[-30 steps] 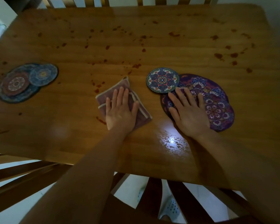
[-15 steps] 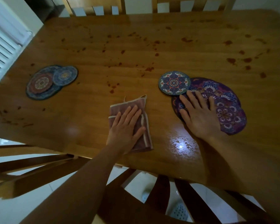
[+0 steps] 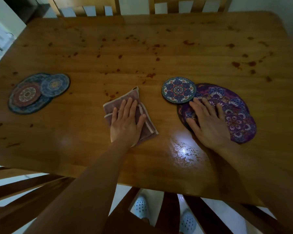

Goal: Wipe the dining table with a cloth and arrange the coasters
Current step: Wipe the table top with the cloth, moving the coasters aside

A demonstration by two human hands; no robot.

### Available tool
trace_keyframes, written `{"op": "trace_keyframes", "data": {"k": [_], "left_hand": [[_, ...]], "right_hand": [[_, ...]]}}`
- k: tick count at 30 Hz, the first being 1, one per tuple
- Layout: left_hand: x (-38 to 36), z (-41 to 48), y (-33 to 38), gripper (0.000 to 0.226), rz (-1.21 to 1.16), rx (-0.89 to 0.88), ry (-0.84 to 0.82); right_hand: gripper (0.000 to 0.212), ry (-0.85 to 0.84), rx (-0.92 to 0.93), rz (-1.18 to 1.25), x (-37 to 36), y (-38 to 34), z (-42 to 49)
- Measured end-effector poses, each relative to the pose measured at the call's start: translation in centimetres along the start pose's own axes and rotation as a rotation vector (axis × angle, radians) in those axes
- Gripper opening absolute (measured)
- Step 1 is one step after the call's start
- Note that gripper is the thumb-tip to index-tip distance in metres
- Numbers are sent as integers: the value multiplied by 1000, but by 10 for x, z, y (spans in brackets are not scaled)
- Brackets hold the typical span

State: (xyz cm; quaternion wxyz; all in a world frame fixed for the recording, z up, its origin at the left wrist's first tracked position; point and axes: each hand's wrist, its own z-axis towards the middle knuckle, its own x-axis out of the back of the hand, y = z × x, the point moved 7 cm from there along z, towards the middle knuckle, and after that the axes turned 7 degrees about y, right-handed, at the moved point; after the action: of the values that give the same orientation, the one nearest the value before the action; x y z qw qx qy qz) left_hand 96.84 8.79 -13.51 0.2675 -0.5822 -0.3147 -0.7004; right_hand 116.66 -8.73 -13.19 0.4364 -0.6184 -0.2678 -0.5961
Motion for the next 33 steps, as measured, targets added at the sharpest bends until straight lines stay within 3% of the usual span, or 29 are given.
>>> {"op": "trace_keyframes", "data": {"k": [4,9,11,16,21,25,29,33], "left_hand": [[-2,13,0,69,-10,-15,14],[0,11,-1,68,-71,-36,104],[1,12,-1,63,-109,-27,95],[10,9,-4,43,-249,16,169],[15,8,-13,5,-526,13,177],[40,13,-17,11,-733,-42,121],[72,13,-9,16,-814,-151,-39],[74,9,-20,15,-665,-131,-99]], "right_hand": [[49,215,-111,62,27,-5,20],[44,36,-14,-103,18,-35,65],[32,96,34,-132,25,-38,76],[24,272,147,-336,60,-28,60],[55,73,93,-291,63,1,6],[54,117,-37,-20,66,-47,8],[71,-91,31,358,44,-131,28],[85,-273,0,304,14,-163,36]]}}
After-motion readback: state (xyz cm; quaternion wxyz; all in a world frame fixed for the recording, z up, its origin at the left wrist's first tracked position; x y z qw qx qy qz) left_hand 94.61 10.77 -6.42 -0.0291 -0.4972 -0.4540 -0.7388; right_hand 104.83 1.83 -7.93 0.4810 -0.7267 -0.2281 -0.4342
